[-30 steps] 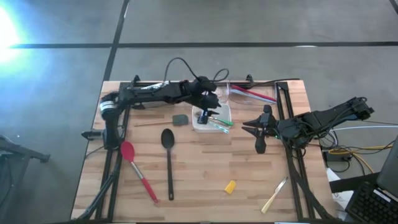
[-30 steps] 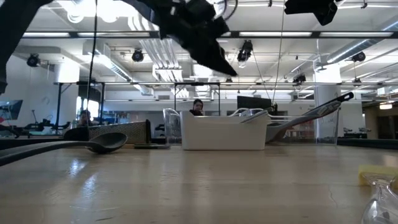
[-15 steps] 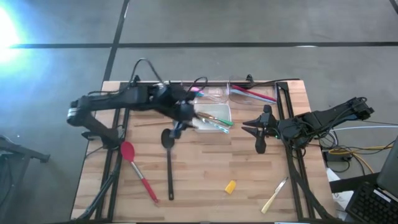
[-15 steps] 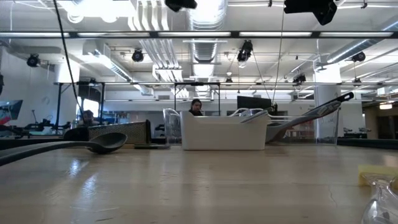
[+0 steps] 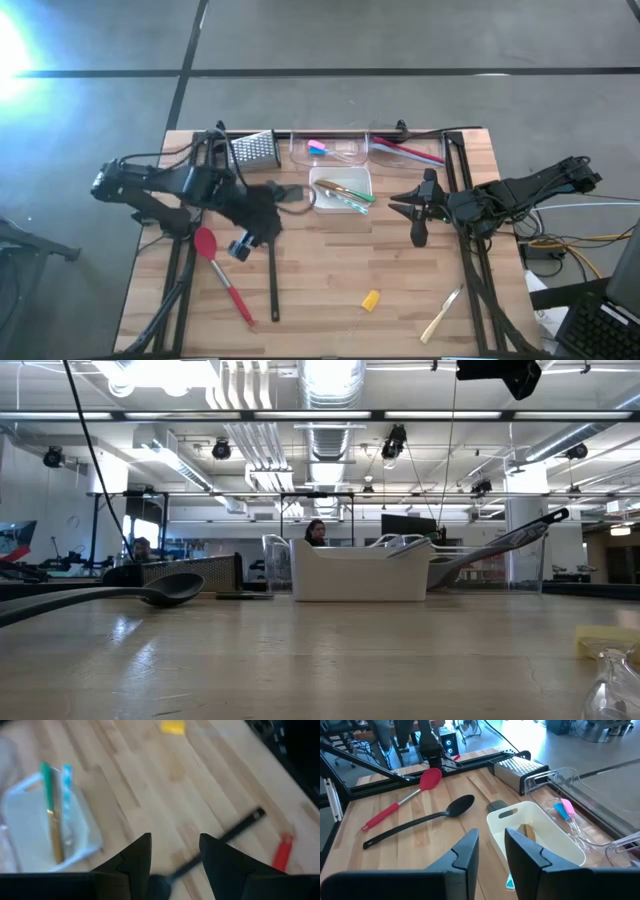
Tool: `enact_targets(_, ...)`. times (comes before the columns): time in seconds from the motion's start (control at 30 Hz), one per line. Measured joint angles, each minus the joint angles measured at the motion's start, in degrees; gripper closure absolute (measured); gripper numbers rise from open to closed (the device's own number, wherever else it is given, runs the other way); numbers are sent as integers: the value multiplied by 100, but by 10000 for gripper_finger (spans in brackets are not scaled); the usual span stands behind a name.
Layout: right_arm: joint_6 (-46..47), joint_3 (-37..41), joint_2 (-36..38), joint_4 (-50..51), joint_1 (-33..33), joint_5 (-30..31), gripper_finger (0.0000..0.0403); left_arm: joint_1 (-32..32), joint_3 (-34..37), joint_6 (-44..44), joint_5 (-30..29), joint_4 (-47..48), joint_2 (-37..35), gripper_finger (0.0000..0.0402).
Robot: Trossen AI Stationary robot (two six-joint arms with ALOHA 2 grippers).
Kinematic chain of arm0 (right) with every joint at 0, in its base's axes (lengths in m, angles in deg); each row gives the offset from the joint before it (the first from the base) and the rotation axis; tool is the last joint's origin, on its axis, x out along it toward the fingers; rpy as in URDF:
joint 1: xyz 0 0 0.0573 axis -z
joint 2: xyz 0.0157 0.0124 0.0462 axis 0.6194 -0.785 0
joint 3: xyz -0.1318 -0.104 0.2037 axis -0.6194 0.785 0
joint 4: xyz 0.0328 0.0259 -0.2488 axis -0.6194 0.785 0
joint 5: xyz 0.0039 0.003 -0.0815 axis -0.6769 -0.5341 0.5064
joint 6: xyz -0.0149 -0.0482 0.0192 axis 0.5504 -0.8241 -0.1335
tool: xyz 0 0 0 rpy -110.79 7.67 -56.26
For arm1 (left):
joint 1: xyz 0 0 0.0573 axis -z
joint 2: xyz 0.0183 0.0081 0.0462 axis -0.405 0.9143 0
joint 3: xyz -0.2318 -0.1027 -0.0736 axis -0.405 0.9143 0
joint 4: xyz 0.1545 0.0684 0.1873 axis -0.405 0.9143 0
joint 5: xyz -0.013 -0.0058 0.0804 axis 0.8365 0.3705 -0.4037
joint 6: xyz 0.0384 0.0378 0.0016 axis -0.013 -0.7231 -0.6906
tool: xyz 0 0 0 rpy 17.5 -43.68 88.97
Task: Pick & Place Kitchen Items
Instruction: Put the black serving spoon into the right transparent bin
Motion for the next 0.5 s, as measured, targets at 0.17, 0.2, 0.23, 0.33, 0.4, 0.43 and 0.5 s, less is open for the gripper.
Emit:
enact_targets(0.17, 0, 0, 0, -9, -1, 0, 310, 335, 635, -49, -357, -30, 24, 229)
enact_targets(0.2, 0, 0, 0, -15, -1, 0, 312, 392, 777, -159, -514, -52, 33, 229)
enact_targets(0.23, 0, 0, 0, -26, -1, 0, 313, 452, 928, -338, -629, -64, 37, 229)
enact_targets(0.33, 0, 0, 0, -47, 0, 0, 318, 581, 1447, -908, -883, -369, 37, 229)
enact_targets(0.4, 0, 0, 0, -50, 2, 0, 320, 636, 1797, -1094, -893, -707, 39, 229)
enact_targets(0.43, 0, 0, 0, -52, 4, 1, 321, 652, 1975, -1132, -889, -874, 39, 229)
enact_targets(0.5, 0, 0, 0, -63, 4, 2, 320, 678, 2300, -1234, -853, -1258, 39, 229)
